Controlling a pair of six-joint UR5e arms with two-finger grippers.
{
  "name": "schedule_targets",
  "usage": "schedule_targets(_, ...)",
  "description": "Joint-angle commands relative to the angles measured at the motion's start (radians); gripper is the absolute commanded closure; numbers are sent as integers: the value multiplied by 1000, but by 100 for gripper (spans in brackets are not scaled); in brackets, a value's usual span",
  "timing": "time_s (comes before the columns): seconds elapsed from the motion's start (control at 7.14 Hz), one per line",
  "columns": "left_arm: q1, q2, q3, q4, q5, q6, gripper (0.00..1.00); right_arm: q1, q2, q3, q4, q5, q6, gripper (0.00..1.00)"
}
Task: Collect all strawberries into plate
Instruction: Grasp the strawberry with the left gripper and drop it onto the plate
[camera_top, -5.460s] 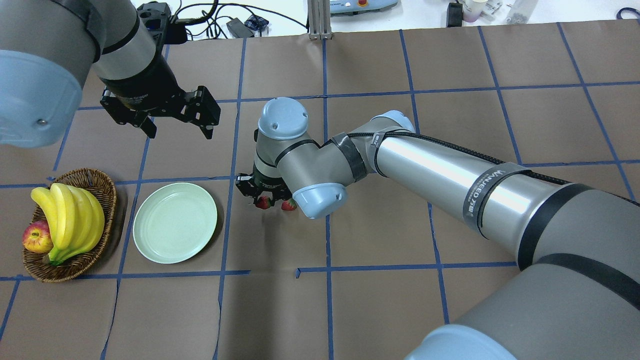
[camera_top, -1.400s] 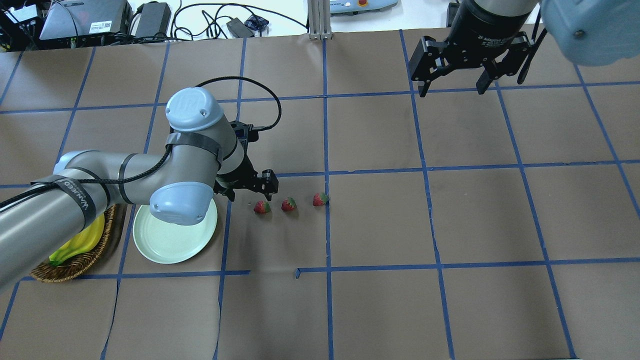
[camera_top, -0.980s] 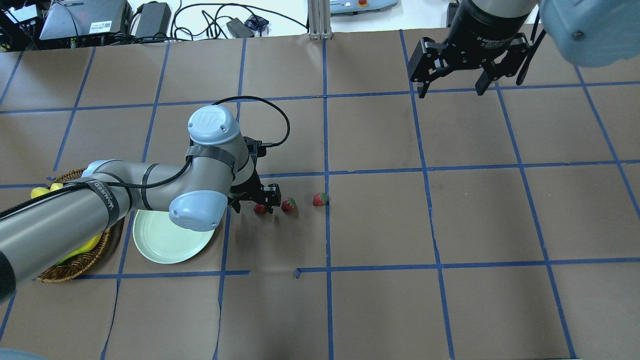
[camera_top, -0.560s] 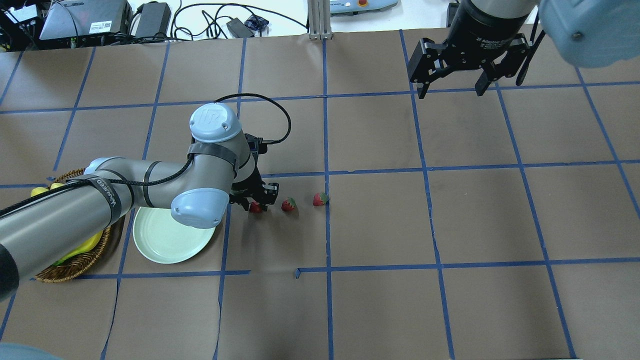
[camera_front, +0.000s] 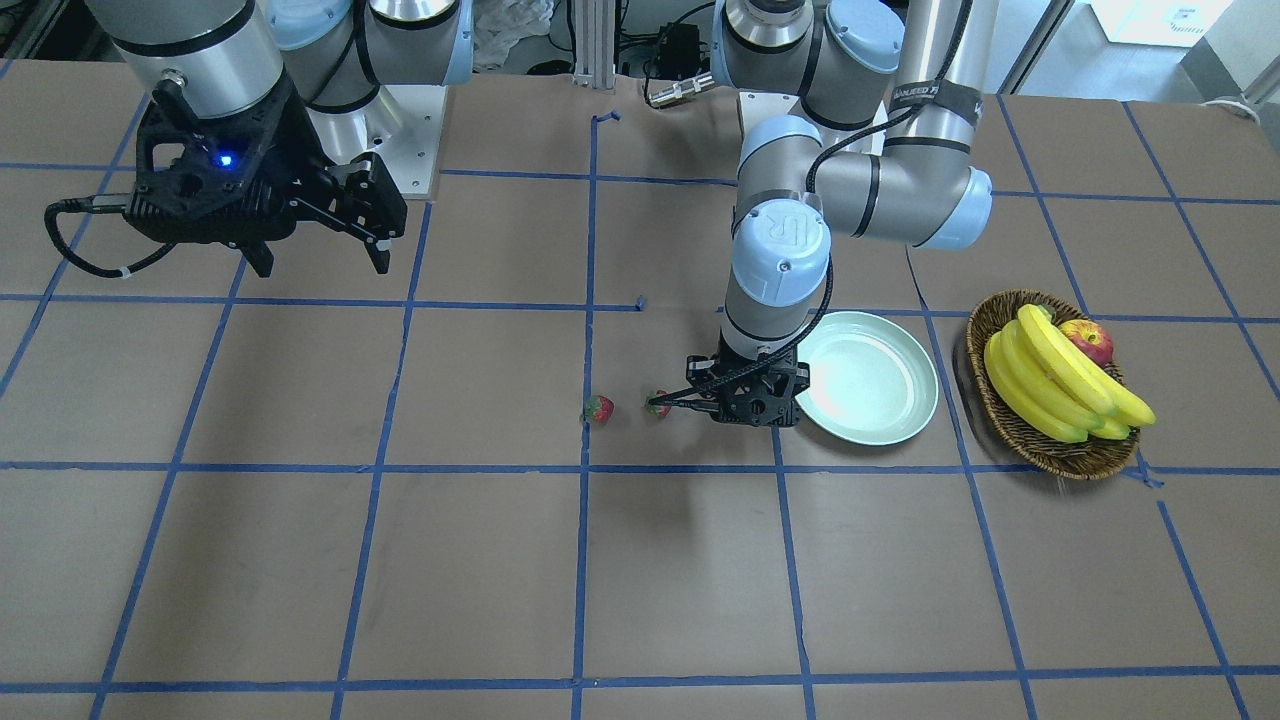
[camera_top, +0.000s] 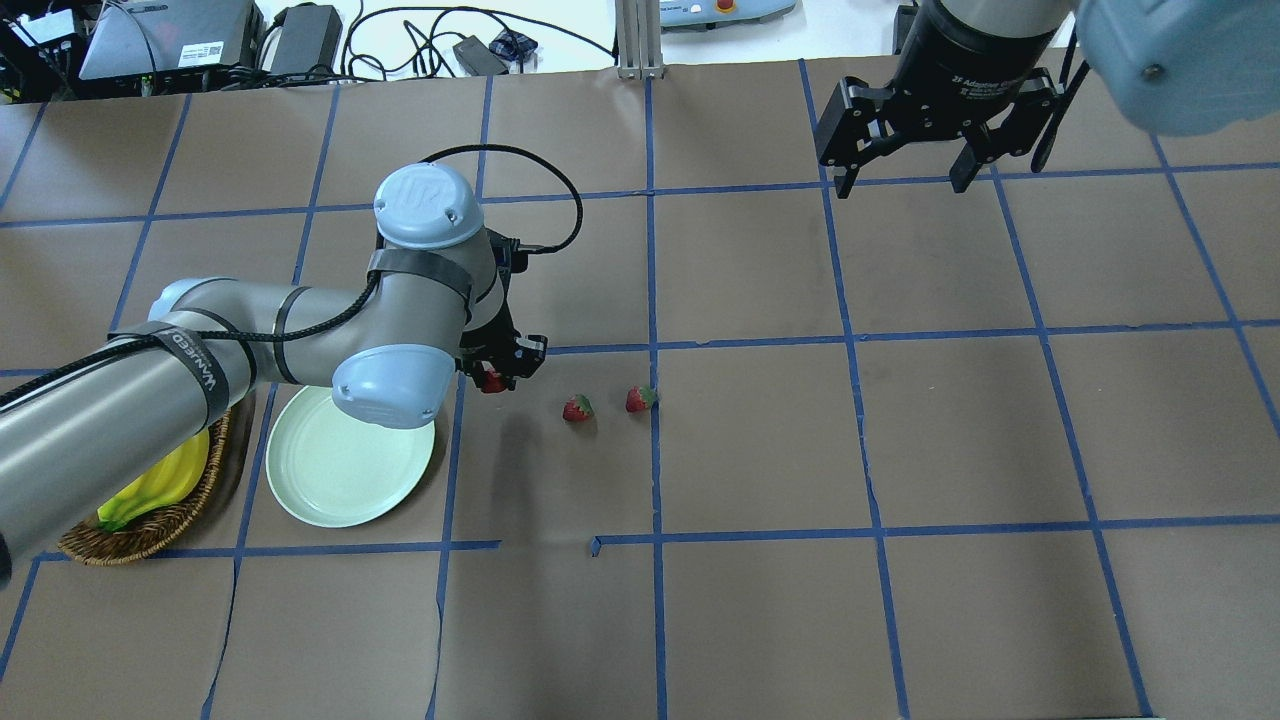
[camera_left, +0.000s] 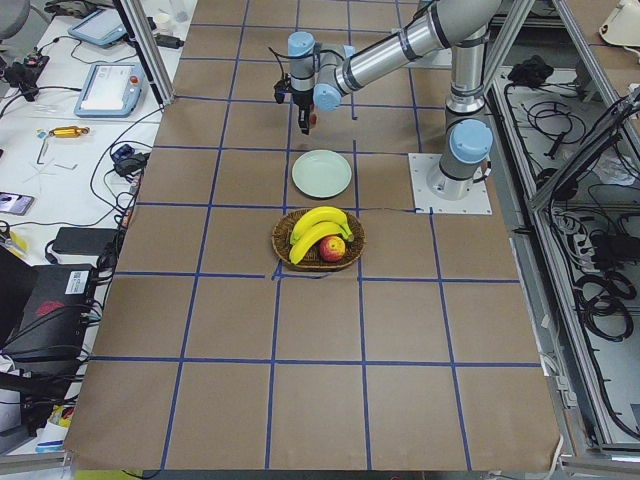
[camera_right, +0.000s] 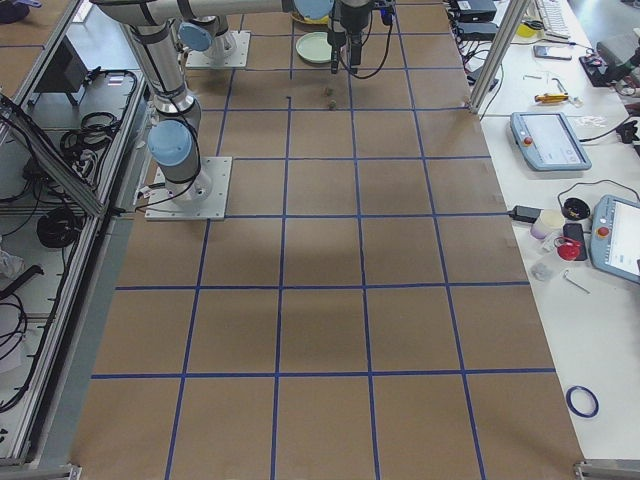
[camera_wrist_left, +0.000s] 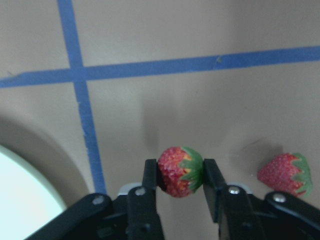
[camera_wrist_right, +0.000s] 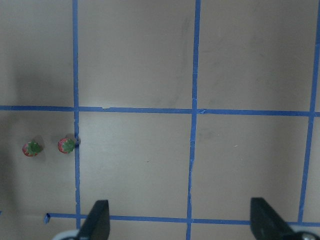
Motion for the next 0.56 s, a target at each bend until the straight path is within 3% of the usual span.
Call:
schedule_targets(0.0,71,68,17,-156,63,111,100,2,-1,-2,0,0,0,0)
schedule_targets(0.14,115,86,-4,-181,63,181,100,2,-1,0,0,0,0,0)
schedule_targets(0.28,154,98,-89,-165,60,222,100,2,-1,0,0,0,0,0)
schedule_targets(0.42,175,108,-160,-84,63,271,100,2,-1,0,0,0,0,0)
